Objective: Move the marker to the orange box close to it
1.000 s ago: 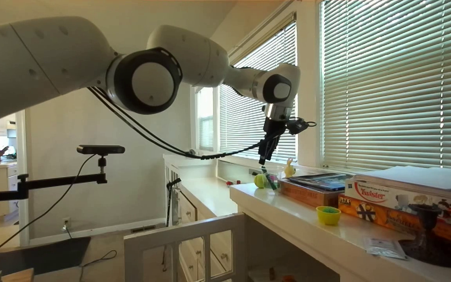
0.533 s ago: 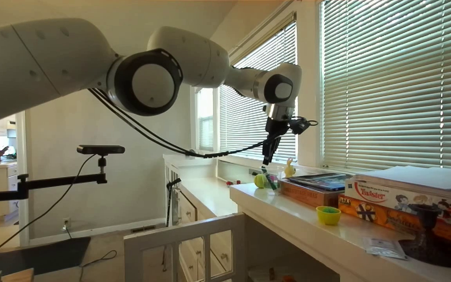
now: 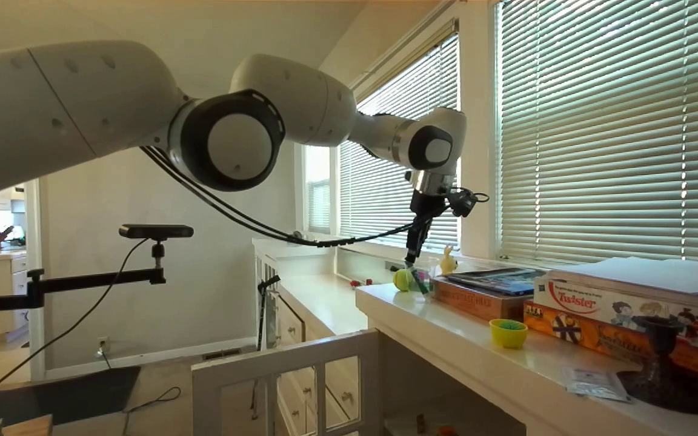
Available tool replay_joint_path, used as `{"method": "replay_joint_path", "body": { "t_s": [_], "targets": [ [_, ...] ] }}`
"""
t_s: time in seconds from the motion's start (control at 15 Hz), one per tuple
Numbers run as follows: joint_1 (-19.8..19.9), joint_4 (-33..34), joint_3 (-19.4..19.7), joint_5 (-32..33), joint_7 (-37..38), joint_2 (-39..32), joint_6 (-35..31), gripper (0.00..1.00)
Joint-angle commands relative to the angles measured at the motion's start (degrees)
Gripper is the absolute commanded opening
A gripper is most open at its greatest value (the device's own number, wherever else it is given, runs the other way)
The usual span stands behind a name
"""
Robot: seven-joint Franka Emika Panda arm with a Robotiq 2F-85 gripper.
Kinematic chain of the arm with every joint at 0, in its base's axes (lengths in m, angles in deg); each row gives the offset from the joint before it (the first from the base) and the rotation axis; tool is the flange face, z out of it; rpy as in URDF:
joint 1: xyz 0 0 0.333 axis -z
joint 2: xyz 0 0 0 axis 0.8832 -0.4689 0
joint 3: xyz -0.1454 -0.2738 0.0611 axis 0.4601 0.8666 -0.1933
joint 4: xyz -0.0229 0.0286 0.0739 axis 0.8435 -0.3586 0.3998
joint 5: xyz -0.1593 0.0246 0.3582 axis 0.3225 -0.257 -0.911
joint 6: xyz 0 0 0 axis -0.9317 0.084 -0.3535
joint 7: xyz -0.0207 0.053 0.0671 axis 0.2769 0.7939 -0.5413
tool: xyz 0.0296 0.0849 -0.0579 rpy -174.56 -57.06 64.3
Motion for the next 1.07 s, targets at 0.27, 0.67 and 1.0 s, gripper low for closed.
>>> {"method": "replay_joint_path", "body": {
  "t_s": [0.27,0.67,1.0],
  "targets": [
    [-1.76,4.56,0.25,1.05,-4.18,-2.49,-1.17,0.37],
    [-2.13,4.64,0.31,0.91,-4.67,-1.99,-2.01,0.39],
    [-2.47,4.62,0.03,0.41,-3.93,-1.56,-2.31,0.38]
  ]
}}
